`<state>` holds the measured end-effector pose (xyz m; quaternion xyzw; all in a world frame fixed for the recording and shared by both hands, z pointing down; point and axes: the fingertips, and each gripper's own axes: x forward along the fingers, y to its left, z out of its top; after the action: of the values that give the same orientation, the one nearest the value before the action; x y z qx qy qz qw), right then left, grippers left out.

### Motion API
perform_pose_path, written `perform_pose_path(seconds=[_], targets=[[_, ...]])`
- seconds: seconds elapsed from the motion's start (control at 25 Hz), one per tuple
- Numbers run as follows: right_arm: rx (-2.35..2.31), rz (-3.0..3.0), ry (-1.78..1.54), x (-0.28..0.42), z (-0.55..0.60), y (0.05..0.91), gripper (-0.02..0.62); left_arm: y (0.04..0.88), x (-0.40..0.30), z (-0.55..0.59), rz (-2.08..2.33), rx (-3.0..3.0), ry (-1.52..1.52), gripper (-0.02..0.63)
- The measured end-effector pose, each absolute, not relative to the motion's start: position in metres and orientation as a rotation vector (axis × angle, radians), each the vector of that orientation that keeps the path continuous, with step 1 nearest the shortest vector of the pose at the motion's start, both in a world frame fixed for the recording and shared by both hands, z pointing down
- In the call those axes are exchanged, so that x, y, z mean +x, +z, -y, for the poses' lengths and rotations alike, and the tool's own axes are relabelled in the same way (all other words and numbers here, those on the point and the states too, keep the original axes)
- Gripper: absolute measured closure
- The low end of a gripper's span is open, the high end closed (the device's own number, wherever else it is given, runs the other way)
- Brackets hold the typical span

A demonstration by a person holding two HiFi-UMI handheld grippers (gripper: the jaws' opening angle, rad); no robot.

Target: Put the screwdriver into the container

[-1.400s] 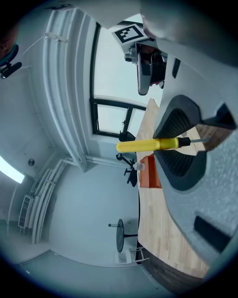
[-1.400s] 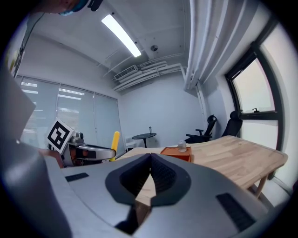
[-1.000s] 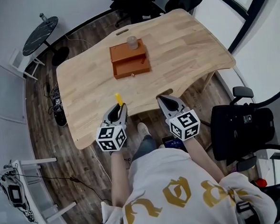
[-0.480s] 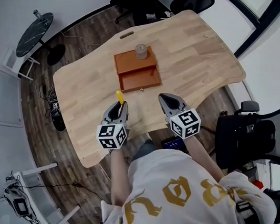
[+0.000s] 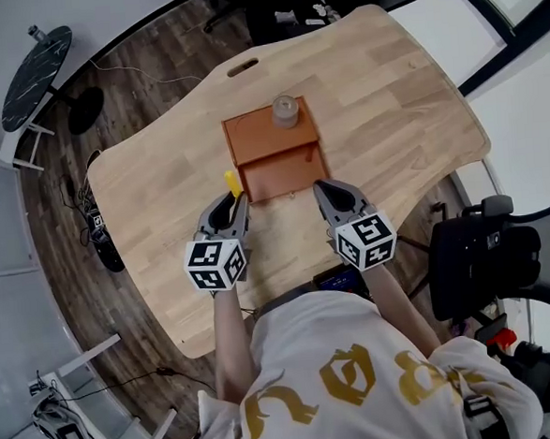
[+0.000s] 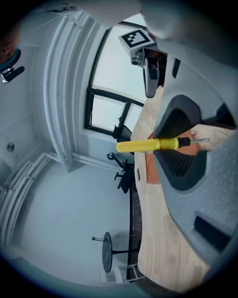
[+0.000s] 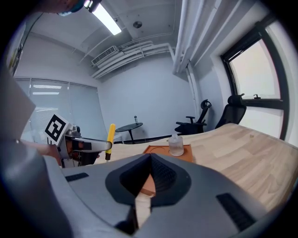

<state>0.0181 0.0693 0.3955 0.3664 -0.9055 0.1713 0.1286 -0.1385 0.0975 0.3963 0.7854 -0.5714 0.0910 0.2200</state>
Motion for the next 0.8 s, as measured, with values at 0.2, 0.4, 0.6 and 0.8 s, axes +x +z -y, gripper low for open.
perform_pose_path(seconds=[0.2,0.4,0.6,0.8], targets=[[1.085,2.586,0.526,0.02,-0.062,0.409,0.584,0.411,-0.139,-0.077,1.528,2.177,0.265,0.529],[1.074,2.572,0.564,0.025,-0.055,0.418,0.584,0.419,-0.129,-0.065,1.496,2.19,0.308,0.529],[1.04,2.567,0.577,0.025,-0.04,0.427,0.584,0.423,-0.121,-0.053,1.498,2.195,0.328,0.529],[1.005,2.577,0.575,0.02,-0.028,0.427,0.584,0.426,-0.118,-0.044,1.497,2.189,0.352,0.529]])
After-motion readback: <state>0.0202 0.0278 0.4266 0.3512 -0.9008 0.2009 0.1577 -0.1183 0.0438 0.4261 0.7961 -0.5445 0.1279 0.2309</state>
